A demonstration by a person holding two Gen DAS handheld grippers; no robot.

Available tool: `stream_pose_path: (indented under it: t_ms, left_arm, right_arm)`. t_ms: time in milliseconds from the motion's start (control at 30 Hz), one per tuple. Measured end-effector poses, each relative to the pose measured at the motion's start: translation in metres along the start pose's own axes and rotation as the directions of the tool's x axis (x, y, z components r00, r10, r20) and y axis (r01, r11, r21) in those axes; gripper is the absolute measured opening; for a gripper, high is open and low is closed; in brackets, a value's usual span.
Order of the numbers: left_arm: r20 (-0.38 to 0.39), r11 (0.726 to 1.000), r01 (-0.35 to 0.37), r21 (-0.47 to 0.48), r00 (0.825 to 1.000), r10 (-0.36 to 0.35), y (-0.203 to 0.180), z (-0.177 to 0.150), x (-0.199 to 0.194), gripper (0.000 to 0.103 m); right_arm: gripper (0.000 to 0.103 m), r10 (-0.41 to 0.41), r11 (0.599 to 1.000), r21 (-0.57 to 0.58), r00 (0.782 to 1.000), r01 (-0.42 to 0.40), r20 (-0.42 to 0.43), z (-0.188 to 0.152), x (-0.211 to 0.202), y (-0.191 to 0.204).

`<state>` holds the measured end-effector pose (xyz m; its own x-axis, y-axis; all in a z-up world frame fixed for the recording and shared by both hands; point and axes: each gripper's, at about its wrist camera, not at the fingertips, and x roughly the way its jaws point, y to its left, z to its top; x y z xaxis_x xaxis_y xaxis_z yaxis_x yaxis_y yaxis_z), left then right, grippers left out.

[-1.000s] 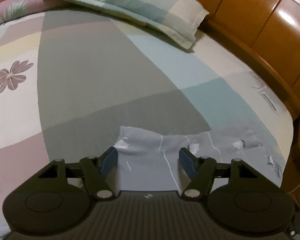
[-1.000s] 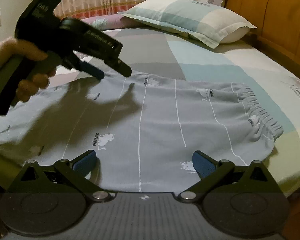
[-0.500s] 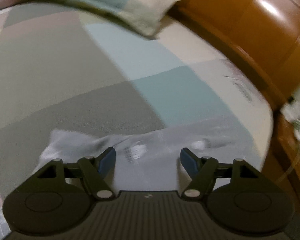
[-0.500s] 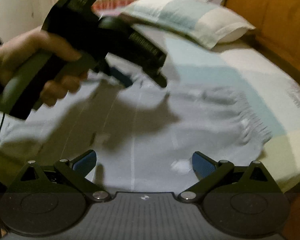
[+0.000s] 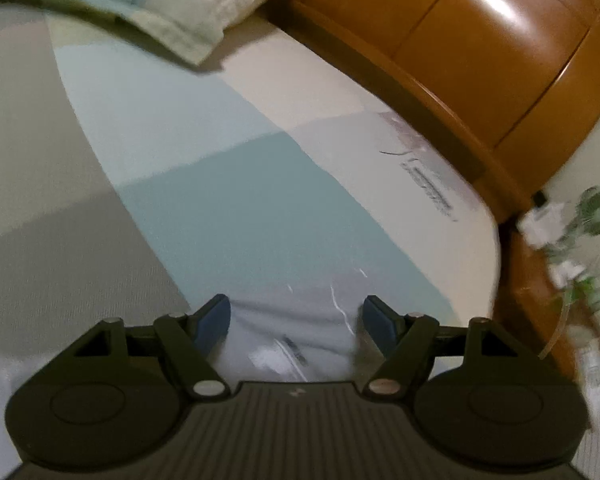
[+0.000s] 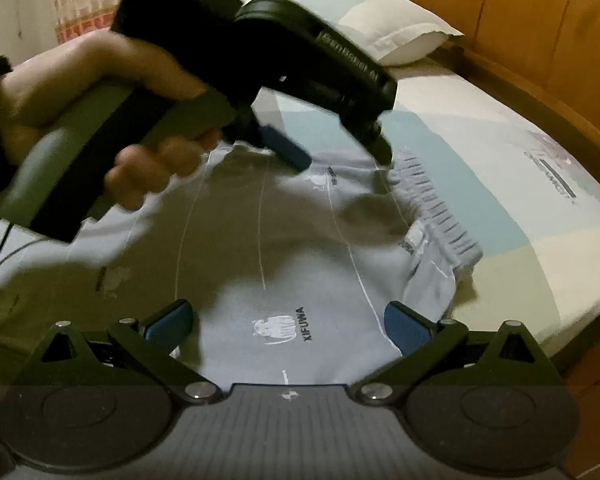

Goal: Fold clothes

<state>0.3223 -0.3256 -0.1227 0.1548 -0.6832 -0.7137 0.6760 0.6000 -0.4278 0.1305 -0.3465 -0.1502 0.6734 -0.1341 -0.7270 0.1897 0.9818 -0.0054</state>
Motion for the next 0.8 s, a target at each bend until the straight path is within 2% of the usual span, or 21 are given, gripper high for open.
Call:
stream_pose_path:
  t_ms: [133,300,400,500,633,800]
  left_arm:
    - [0.000,0.999,-0.037,0.032,0.999,0.037,-0.007,-0.001,-0.017,0.073]
    - [0.019,0.990,-0.120,0.079,0.993,0.119,-0.007,-0.016,-0.080,0.074]
    - [0.029,0.976,-0.197,0.097,0.980,0.195,0.002,-0.039,-0.120,0.084]
    - [0.002,0.961,-0.269,0.066,0.963,0.270,0.021,-0.077,-0.143,0.085]
    - [-0.050,0.939,-0.341,-0.049,0.940,0.339,0.056,-0.127,-0.147,0.085]
    - [-0.018,0.945,-0.320,-0.065,0.947,0.320,0.067,-0.145,-0.158,0.086]
  right_arm:
    - [0.103,0.003,0.999,0.036,1.000,-0.003,0.010,0.002,-0.010,0.000]
    - [0.103,0.039,0.997,0.067,0.999,-0.041,0.022,0.003,-0.023,0.004]
    - [0.103,0.081,0.994,0.073,0.996,-0.084,0.036,0.003,-0.032,0.009]
    - [0.103,0.109,0.993,0.051,0.993,-0.110,0.038,0.005,-0.038,0.019]
    - [0.103,0.120,0.993,0.013,0.992,-0.120,0.032,0.007,-0.048,0.034]
    - [0.103,0.110,0.994,-0.033,0.993,-0.109,0.050,0.006,-0.069,0.052]
